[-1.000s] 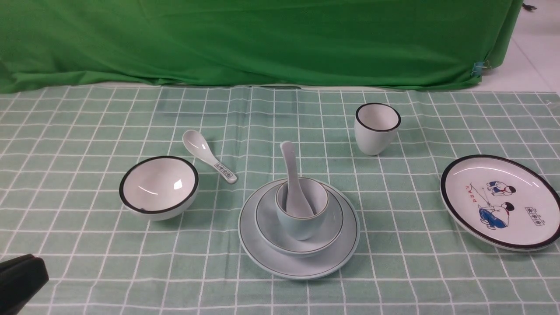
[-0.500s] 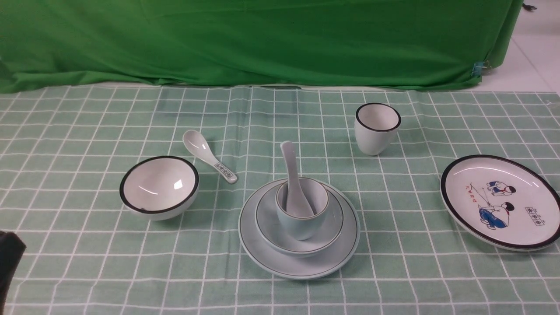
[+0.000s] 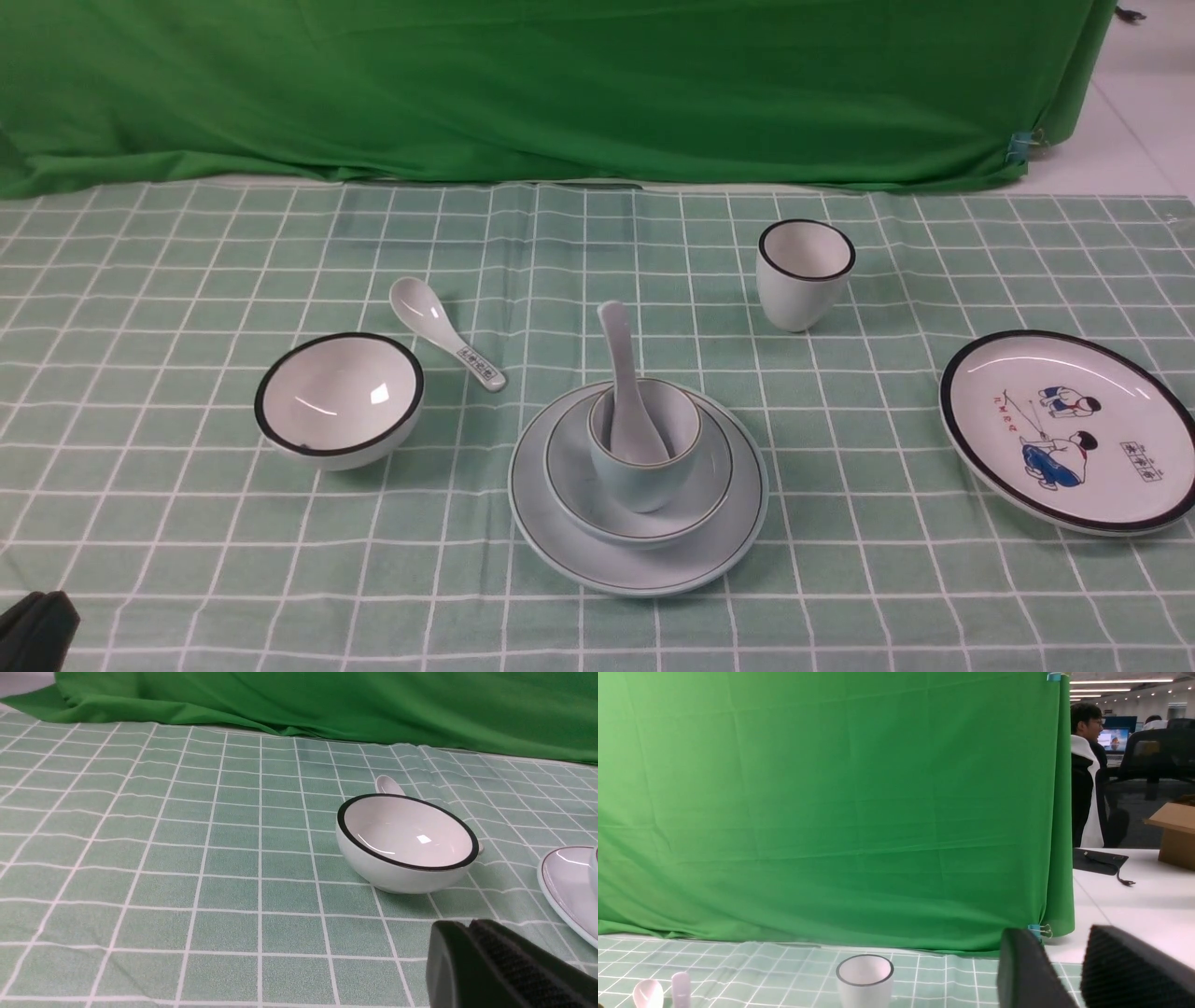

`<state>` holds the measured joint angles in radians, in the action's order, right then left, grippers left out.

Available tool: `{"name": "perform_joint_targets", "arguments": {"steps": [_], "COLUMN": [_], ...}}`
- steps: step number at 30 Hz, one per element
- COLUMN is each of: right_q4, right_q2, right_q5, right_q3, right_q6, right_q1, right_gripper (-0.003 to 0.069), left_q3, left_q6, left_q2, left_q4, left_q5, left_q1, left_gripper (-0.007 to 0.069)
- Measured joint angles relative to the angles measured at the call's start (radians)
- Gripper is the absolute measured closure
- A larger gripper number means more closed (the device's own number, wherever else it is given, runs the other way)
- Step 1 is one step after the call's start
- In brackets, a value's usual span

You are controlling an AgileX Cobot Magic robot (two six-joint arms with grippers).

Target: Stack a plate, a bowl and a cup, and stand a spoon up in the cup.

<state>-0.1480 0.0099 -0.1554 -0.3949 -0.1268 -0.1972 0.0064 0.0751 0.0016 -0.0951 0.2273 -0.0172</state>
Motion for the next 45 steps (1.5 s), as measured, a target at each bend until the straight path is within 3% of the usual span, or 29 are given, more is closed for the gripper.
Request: {"name": "perform_joint_targets", "arguments": {"steps": [18, 22, 24, 29, 36, 45], "right_q4": [0.0, -0.001, -0.007, -0.01, -0.009, -0.005], "right_q2": [0.0, 0.0, 0.0, 0.0, -0.007, -0.009], "right_q5": [0.0, -0.015, -0.111, -0.228, -0.034, -0.084], "right_q3": [0.0, 0.0, 0.0, 0.08, 0.354, 0.403], "right_q6": [0.0, 0.049, 0.094, 0.209, 0.23, 0.22], "right_q1": [0.0, 0.0, 0.007, 0.101, 0.153, 0.154], "right_gripper": [0.0418, 0.0418, 0.0418, 0.0418, 0.0418, 0.0418], "left_q3": [0.0, 0.0, 0.0, 0.0, 0.0, 0.0], "left_q6": [0.0, 0.0, 0.0, 0.0, 0.0, 0.001], "left_q2": [0.0, 0.0, 0.0, 0.0, 0.0, 0.0], "left_q4": [0.007, 0.007, 0.007, 0.008, 0.008, 0.011], "left_q5": [0.002, 0.002, 0.002, 0.002, 0.002, 0.002], "left_q1": [0.0, 0.0, 0.0, 0.0, 0.0, 0.0], "left_gripper": [0.0613, 0.0613, 0.0613, 0.0613, 0.0613, 0.0611]}}
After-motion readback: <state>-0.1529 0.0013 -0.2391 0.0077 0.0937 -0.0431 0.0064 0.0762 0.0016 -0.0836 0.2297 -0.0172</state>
